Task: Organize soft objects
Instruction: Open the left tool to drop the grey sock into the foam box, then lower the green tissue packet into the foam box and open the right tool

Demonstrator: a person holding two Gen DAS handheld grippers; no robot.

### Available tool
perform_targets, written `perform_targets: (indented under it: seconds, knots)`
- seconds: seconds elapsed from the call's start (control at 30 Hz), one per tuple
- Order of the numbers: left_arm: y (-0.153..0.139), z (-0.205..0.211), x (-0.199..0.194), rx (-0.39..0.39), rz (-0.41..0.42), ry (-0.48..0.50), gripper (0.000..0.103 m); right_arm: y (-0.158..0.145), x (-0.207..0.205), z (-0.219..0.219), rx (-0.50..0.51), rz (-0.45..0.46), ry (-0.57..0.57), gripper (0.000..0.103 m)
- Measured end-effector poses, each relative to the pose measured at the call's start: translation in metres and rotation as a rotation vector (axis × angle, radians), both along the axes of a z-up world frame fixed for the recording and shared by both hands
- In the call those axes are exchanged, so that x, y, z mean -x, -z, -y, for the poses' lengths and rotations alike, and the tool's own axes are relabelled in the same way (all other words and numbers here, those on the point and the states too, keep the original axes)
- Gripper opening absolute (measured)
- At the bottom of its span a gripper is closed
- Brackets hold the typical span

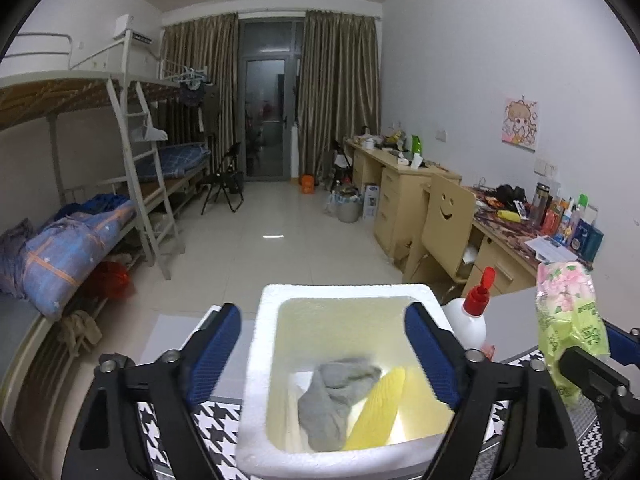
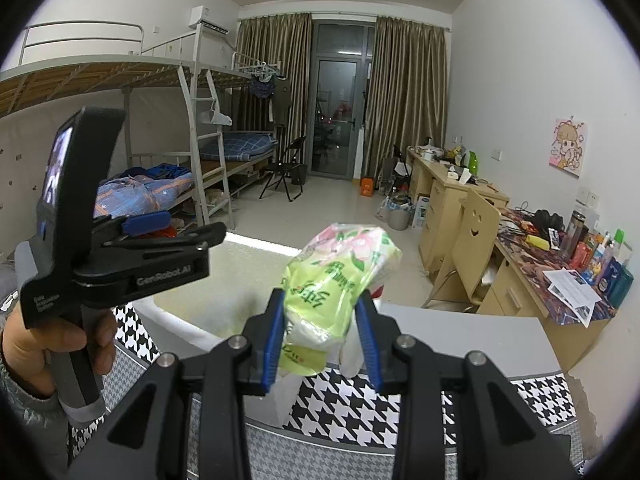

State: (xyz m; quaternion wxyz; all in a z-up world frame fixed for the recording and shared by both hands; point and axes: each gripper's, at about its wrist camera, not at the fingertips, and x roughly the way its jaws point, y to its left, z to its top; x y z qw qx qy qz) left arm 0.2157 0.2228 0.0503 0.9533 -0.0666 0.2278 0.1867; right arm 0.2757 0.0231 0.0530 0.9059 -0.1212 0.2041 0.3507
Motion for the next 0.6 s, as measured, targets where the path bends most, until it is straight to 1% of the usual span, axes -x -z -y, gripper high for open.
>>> perform_targets:
  seconds: [0.1,0.13,0.37,0.47,0.6]
  knots:
    - [-0.003,-0.003,0.012,-0.009,0.018,-0.025,0.097,0.001,-0.002,-0.006,0.007,-0.004,-0.008,0.04]
    - [-0.004,-0.004,0.016,-0.006,0.023,-0.027,0.098,0.002,-0.003,-0.007,0.007,-0.006,-0.01,0.04]
    - [-0.009,-0.001,0.042,-0.015,0.047,-0.043,0.099,0.002,-0.004,-0.018,0.01,-0.013,-0.033,0.04]
    - [-0.012,0.005,0.056,-0.041,0.059,-0.046,0.099,0.003,-0.005,-0.021,0.007,-0.017,-0.038,0.04]
    - [-0.017,0.007,0.071,-0.051,0.072,-0.06,0.1,0.005,-0.005,-0.029,0.012,-0.026,-0.05,0.04]
